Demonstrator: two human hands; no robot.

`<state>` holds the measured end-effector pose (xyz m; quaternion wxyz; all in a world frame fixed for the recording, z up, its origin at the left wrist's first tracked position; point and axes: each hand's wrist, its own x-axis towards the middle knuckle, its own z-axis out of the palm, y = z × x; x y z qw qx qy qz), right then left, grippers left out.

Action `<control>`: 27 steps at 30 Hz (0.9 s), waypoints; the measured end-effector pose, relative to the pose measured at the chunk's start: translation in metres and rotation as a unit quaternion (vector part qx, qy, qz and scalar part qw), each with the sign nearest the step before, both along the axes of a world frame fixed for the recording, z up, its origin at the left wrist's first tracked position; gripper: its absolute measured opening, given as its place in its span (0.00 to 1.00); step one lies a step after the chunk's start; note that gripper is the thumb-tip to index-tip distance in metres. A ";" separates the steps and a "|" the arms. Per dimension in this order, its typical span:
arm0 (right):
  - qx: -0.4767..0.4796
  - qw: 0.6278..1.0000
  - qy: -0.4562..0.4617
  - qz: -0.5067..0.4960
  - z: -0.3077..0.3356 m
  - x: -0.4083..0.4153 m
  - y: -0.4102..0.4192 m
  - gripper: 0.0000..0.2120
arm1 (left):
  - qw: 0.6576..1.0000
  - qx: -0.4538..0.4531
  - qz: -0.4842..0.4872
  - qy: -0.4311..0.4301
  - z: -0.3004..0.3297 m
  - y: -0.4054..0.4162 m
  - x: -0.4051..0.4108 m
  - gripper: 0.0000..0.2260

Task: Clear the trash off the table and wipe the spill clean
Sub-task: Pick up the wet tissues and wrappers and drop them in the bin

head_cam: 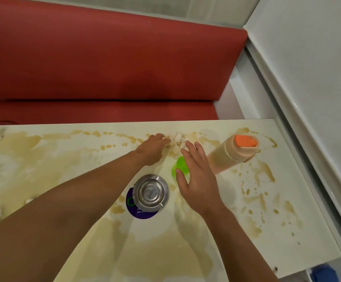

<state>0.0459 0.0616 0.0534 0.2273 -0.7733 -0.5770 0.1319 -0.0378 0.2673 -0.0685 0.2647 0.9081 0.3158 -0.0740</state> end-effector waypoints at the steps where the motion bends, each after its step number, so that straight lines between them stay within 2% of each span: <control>1: 0.009 1.000 0.001 -0.001 -0.002 0.000 0.000 0.24 | 1.000 0.008 0.005 -0.005 -0.003 0.001 0.000 0.30; 4: 0.039 0.999 0.005 -0.002 -0.008 0.001 0.001 0.23 | 0.999 0.008 0.034 -0.014 -0.006 0.003 -0.001 0.27; 8: 0.059 0.998 0.008 -0.003 -0.012 0.000 0.000 0.20 | 0.999 0.005 0.033 0.024 0.010 0.006 -0.004 0.16; 13: 0.075 0.997 0.021 -0.002 -0.013 0.001 0.000 0.18 | 0.999 0.013 0.013 0.047 0.038 0.011 -0.029 0.20; 19: 0.059 0.998 0.026 0.010 -0.011 0.003 -0.001 0.16 | 0.994 -0.062 0.067 -0.066 0.064 0.003 -0.070 0.19; 22: 0.034 0.999 0.030 0.006 -0.003 0.003 -0.001 0.17 | 0.984 -0.104 0.094 -0.111 0.078 -0.010 -0.087 0.22; 27: 0.134 0.991 0.027 0.008 0.028 -0.015 -0.003 0.19 | 0.947 -0.210 0.158 -0.186 0.107 -0.045 -0.107 0.19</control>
